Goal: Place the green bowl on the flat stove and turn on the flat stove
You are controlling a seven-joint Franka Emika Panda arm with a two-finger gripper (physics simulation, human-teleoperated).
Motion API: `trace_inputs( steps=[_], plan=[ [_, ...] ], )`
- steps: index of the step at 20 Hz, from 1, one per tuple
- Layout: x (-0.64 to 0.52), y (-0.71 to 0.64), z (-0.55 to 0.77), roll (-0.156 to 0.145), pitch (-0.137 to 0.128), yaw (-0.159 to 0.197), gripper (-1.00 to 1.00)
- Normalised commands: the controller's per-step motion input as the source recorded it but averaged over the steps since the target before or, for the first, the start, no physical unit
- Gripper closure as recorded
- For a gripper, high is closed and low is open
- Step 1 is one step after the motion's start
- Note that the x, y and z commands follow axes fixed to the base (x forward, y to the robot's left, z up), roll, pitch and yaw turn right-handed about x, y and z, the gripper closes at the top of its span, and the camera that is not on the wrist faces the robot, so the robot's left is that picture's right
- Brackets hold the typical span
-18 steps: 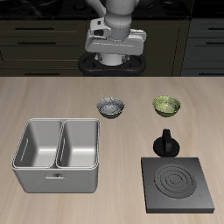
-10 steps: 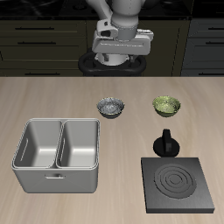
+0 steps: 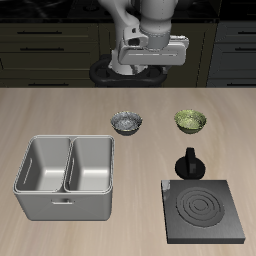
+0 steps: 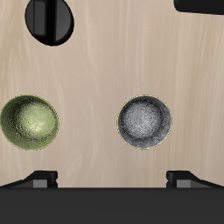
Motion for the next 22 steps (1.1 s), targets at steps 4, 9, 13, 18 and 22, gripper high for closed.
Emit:
trace_inputs(
  steps=[4,9,13,18,22],
  plan=[
    [0.25,0.39,-0.02,0.01,0.022,0.001,-1.0],
    [0.22,0.44,-0.06,0.002,0.023,0.002,-1.0],
    [0.13,0.31,-0.05,0.01,0.028,-0.014,-1.0],
    [0.06,0.34,-0.08,0.025,0.033,-0.01,-1.0],
    [0.07,0.22,-0.06,0.031,0.017,0.001,-1.0]
  ],
)
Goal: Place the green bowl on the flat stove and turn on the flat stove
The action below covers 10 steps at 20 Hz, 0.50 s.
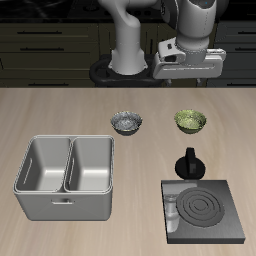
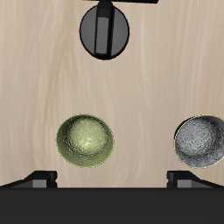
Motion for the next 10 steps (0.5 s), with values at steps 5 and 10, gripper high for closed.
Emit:
trace_inputs(
  steps=[5,10],
  plan=[
    [0.03,0.14,-0.11,0.007,0.015,-0.001,-1.0],
    [0.05,0.02,-0.31,-0.005,0.041,0.017,-1.0]
  ],
)
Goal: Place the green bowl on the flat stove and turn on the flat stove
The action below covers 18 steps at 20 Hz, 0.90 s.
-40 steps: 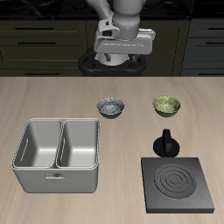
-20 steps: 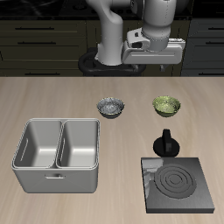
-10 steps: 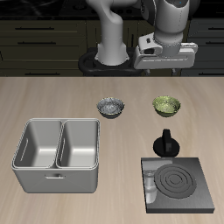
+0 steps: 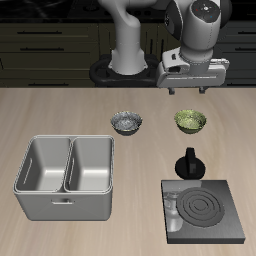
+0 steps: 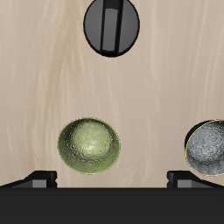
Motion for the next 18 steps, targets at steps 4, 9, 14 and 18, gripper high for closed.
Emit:
trace_inputs(
  steps=[4,9,14,18],
  plan=[
    [0.05,-0.03,-0.45,-0.022,0.046,0.002,-1.0],
    [-0.03,-0.04,-0.45,-0.031,0.042,-0.005,-1.0],
    [-0.11,0.1,-0.29,0.016,0.015,-0.009,-1.0],
    [-0.09,0.04,-0.25,0.018,0.024,-0.02,-1.0]
  ],
)
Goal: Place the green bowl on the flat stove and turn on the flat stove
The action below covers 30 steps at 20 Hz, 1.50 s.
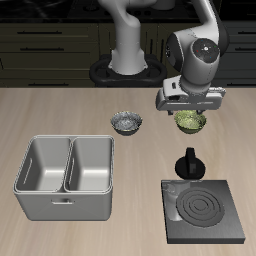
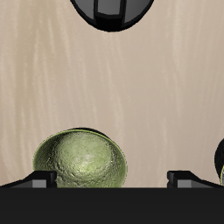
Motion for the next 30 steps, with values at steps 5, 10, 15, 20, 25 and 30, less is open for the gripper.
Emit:
trace_inputs(
  steps=[5,10,15,20,25,30],
  plan=[
    [-0.15,-0.07,-0.23,-0.008,-0.006,-0.009,-1.0],
    [-0.06,-0.13,-0.22,-0.017,0.016,0.003,-1.0],
    [-0.05,-0.16,-0.24,-0.057,-0.009,0.017,-1.0],
    [-0.04,-0.07,-0.45,-0.018,0.064,0.01,-1.0],
    [-0.01,0.04,-0.32,0.016,0.052,-0.014,-1.0],
    [-0.07,0.14,-0.17,0.1,0.035,-0.052,-1.0]
  ],
)
